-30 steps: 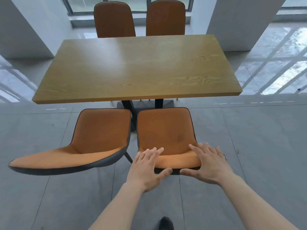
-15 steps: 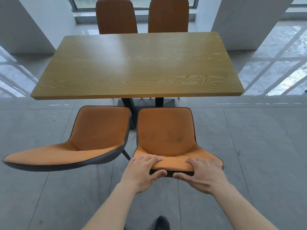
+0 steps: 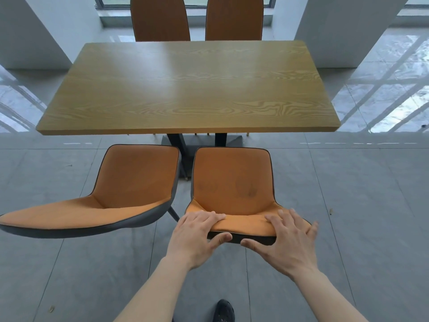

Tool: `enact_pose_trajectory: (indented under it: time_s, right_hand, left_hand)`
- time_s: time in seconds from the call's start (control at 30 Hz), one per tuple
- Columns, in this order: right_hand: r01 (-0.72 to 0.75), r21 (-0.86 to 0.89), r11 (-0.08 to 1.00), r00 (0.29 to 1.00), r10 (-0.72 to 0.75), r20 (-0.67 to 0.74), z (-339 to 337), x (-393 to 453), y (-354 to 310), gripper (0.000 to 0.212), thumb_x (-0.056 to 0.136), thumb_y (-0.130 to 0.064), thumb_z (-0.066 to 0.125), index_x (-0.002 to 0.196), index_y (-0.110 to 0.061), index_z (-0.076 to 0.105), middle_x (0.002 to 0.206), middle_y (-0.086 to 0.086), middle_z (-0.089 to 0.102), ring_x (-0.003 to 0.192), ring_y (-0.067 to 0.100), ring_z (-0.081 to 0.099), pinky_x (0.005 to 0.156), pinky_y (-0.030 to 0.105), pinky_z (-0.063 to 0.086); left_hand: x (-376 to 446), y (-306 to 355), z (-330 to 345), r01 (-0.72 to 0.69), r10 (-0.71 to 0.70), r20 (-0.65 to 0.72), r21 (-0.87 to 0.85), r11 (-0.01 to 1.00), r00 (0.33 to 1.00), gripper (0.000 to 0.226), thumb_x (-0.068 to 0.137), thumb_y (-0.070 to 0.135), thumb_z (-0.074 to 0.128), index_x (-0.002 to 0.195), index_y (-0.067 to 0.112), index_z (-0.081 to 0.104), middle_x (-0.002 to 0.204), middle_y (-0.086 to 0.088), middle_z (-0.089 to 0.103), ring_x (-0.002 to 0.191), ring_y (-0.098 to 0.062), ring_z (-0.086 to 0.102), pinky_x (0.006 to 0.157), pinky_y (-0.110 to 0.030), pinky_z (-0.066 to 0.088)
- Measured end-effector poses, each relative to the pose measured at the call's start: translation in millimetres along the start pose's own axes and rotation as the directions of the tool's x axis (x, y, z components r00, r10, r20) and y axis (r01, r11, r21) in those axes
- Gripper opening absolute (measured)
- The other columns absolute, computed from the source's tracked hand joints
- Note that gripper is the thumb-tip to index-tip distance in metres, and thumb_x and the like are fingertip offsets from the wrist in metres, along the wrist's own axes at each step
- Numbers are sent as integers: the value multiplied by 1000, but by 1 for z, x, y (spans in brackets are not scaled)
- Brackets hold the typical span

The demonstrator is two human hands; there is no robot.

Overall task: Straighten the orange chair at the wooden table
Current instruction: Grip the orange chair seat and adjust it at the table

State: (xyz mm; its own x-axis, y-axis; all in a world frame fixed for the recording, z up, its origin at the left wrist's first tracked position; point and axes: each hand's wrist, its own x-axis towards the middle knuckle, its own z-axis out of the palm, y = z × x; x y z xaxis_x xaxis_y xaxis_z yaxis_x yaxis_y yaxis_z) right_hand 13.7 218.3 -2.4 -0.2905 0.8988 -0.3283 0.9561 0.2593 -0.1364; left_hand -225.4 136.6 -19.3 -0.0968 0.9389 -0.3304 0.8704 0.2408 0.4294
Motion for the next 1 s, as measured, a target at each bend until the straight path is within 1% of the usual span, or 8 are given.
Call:
enact_pose_trajectory:
  time_s: [0.1, 0.27, 0.4, 0.57, 0.7, 1.0]
  right_hand:
    - [42, 31, 999, 998, -43, 51, -7, 14, 7, 118, 49, -115, 17, 137, -45, 54, 156, -7, 45, 155, 25, 18, 120, 69, 0]
    - [58, -20, 998, 995, -56, 81, -11, 24, 20, 117, 51, -114, 14, 140, -46, 50, 148, -12, 51, 148, 25, 26, 119, 65, 8]
    - [57, -28, 998, 997, -55, 62, -11, 25, 14, 117, 52, -114, 12, 139, -45, 51, 146, -11, 53, 144, 26, 31, 118, 63, 13]
    - [72, -32, 997, 997, -71, 42, -10, 29, 11, 117, 53, -113, 11, 137, -44, 54, 142, -12, 56, 139, 23, 36, 114, 60, 16]
    - [73, -22, 997, 996, -72, 43, -10, 31, 17, 116, 52, -114, 13, 136, -44, 54, 140, -12, 56, 138, 23, 37, 114, 59, 15]
    - [67, -20, 998, 997, -66, 41, -11, 32, 17, 115, 52, -114, 14, 135, -45, 54, 138, -11, 58, 136, 24, 40, 113, 60, 16]
  left_hand:
    - [6, 6, 3, 12, -12, -6, -8, 1000, 1000, 77, 86, 91, 17, 147, 49, 38, 144, 22, 50, 136, -10, 38, 120, -39, 23]
    - [16, 13, 5, -1, 1, 26, -18, 1000, 1000, 76, 85, 92, 18, 147, 51, 37, 145, 20, 51, 136, -11, 39, 120, -40, 22]
    - [22, 6, -4, -13, 14, 74, -7, 1000, 997, 78, 84, 92, 19, 148, 51, 36, 149, 19, 49, 139, -12, 39, 120, -40, 21]
    - [25, 4, -5, -13, 13, 68, 0, 1000, 998, 79, 83, 94, 16, 147, 52, 35, 148, 19, 50, 137, -12, 39, 118, -40, 24]
    - [25, 8, 0, -21, 21, 35, -4, 1000, 999, 80, 83, 94, 14, 146, 51, 37, 145, 20, 52, 135, -12, 40, 117, -40, 24]
    - [28, 9, -2, -19, 19, 49, -1, 1000, 999, 77, 84, 93, 18, 146, 51, 38, 145, 20, 52, 134, -12, 41, 115, -37, 24]
